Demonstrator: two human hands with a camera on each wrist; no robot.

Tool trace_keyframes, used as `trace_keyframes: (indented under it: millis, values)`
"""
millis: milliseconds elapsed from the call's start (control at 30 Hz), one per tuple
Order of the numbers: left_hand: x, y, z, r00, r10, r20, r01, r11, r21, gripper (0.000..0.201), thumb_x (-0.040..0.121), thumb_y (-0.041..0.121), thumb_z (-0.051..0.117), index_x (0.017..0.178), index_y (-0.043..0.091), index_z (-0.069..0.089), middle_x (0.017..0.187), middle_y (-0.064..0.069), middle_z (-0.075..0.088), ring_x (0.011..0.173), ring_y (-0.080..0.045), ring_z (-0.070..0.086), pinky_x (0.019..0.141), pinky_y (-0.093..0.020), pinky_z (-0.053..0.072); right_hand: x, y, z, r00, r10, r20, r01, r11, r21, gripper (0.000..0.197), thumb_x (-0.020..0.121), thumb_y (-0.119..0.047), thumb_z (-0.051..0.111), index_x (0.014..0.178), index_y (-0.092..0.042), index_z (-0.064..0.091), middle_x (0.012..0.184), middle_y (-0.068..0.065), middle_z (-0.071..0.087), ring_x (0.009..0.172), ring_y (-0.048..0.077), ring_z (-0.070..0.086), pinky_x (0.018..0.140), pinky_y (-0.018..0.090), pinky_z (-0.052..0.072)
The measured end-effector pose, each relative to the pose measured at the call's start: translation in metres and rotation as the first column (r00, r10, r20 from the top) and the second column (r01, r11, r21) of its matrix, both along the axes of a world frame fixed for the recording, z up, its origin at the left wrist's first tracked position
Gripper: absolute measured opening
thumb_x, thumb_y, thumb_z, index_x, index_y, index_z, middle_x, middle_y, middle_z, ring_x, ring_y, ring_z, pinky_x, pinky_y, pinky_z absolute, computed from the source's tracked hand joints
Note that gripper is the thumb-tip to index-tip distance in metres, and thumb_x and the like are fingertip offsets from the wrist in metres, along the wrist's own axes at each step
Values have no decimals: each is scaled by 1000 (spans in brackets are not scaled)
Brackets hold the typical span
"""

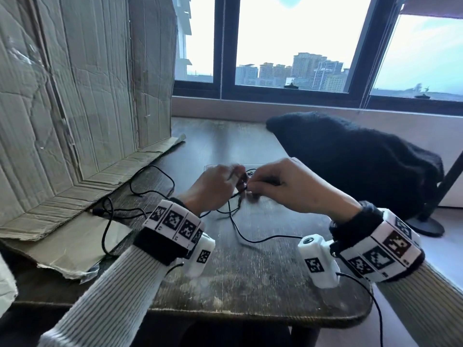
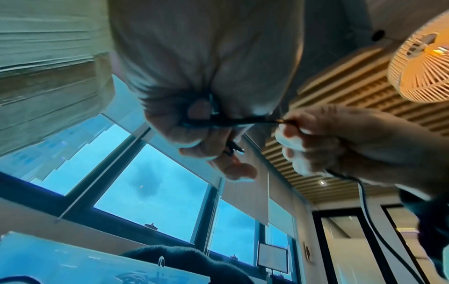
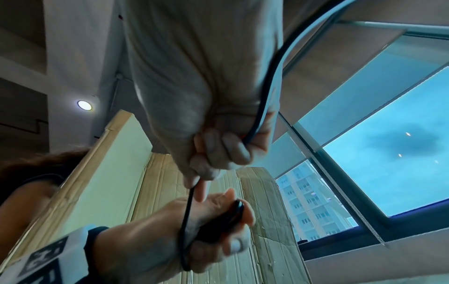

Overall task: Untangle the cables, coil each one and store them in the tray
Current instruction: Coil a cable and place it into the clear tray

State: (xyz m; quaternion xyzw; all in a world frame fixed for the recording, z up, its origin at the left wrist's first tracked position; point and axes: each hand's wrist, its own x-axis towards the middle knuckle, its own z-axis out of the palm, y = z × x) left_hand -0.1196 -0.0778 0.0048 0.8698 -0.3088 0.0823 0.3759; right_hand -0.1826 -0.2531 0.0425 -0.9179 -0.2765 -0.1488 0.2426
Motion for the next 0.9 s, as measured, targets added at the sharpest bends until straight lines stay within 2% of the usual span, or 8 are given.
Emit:
trace_keyframes:
  millis: [100, 200, 333, 467, 633, 733, 800, 900]
  values:
    - [-7, -8, -1, 979, -159, -129, 137, 977, -166, 47, 104, 31, 29, 72, 17, 61, 60, 1, 64, 52, -10, 53, 54, -24, 35, 2, -1, 3, 997, -44, 60, 38, 994, 106, 15, 84, -30, 69, 75, -20, 74, 64, 2, 71, 56, 16, 64, 64, 37, 54]
    - [-13, -6, 4, 920, -292, -261, 199, 923, -330, 57, 102, 40, 28, 69, 7, 60, 46, 6, 51, 41, -7, 41, 45, -17, 34, 10, -8, 2, 989, -125, 72, 109, 975, 196, 20, 77, -38, 76, 74, -18, 75, 65, -3, 72, 61, 11, 68, 67, 33, 57]
    - [-21, 1, 12, 877, -410, -250, 345, 900, -264, 23, 91, 31, 53, 77, 14, 57, 56, 11, 46, 48, -4, 38, 46, -16, 31, 15, -15, -1, 991, -133, -10, 130, 939, 317, 33, 72, -46, 75, 68, -13, 73, 53, -6, 65, 43, 1, 53, 49, 16, 40]
    - [-22, 5, 12, 865, -412, -287, 297, 880, -370, 15, 98, 19, 47, 85, 12, 50, 62, 10, 47, 55, -4, 42, 52, -19, 36, 19, -23, -1, 987, -153, -41, 158, 919, 362, 33, 79, -47, 69, 61, -20, 68, 44, -10, 56, 40, 2, 44, 48, 17, 36]
    - [-15, 13, 11, 752, -566, -337, 66, 573, -817, 17, 95, 25, 42, 86, 13, 50, 67, 5, 47, 72, -11, 52, 67, -24, 42, 17, -29, -4, 993, -104, -61, 121, 813, 570, 22, 90, -24, 64, 73, -10, 67, 45, -16, 52, 40, 1, 42, 46, 8, 33]
    - [-17, 8, 15, 770, -559, -306, -5, 475, -880, 28, 102, 23, 33, 82, 15, 51, 95, -4, 65, 99, -15, 64, 89, -31, 47, 16, -22, -8, 994, -91, -53, 105, 793, 601, 14, 90, -18, 65, 77, -12, 68, 56, -14, 61, 41, -1, 47, 47, 6, 34]
    - [-17, 4, 16, 758, -572, -314, -48, 431, -901, 27, 103, 28, 31, 83, 18, 47, 122, -8, 65, 121, -17, 57, 104, -47, 34, 16, -13, -12, 995, -79, -61, 99, 813, 574, 14, 91, -18, 63, 79, -14, 69, 60, -12, 65, 40, -1, 46, 45, 6, 32]
    - [-16, -3, 19, 771, -572, -279, -83, 344, -935, 25, 103, 33, 25, 95, 16, 42, 123, -2, 66, 124, -17, 55, 108, -55, 30, 15, -2, -20, 988, -13, -156, 91, 857, 506, 20, 96, -19, 56, 92, -9, 72, 51, -12, 53, 39, 1, 39, 43, 8, 29]
